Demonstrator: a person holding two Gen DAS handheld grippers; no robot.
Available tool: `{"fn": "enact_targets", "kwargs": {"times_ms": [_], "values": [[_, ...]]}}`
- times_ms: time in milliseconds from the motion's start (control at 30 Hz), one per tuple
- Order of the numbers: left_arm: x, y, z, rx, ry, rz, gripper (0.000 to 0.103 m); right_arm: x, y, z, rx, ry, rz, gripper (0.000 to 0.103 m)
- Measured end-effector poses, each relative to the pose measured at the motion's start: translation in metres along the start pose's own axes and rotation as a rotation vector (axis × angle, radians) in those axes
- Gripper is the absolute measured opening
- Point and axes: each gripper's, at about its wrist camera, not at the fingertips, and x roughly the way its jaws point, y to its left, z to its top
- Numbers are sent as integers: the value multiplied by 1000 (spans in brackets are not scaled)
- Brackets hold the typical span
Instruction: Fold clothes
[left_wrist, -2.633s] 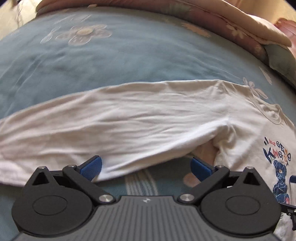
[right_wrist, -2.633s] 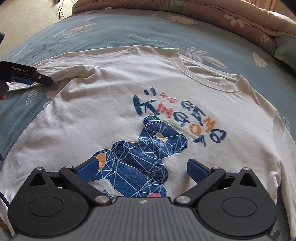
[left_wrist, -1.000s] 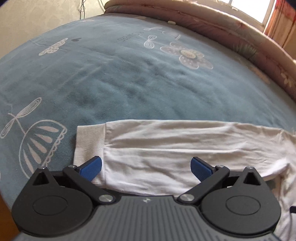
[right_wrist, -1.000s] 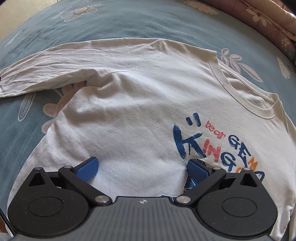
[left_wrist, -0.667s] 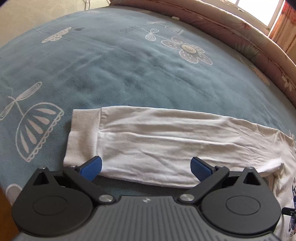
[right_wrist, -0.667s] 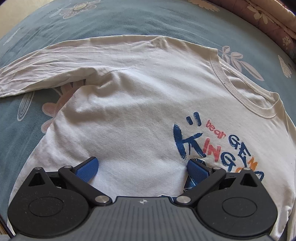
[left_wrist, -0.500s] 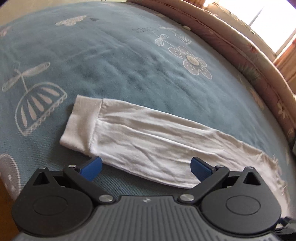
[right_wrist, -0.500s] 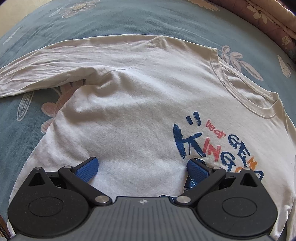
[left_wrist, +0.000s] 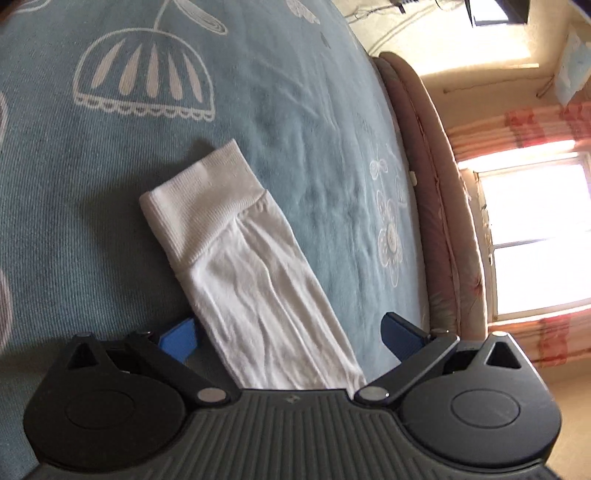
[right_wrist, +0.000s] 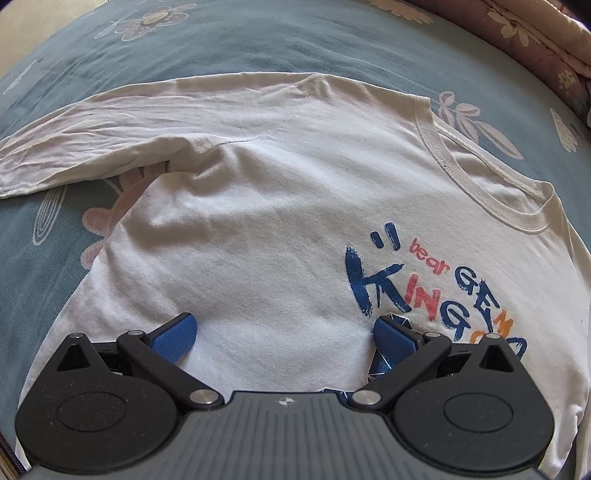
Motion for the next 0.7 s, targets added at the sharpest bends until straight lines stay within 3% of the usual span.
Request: {"fn": "enact_targets", "kwargs": {"times_ms": [233, 700], "values": [[6, 6, 2, -45, -85, -57, 102, 1, 1, 2, 10, 2, -3, 103], [12, 5, -2, 30, -98, -112, 102, 0, 0, 0, 15, -7, -3, 103]]}}
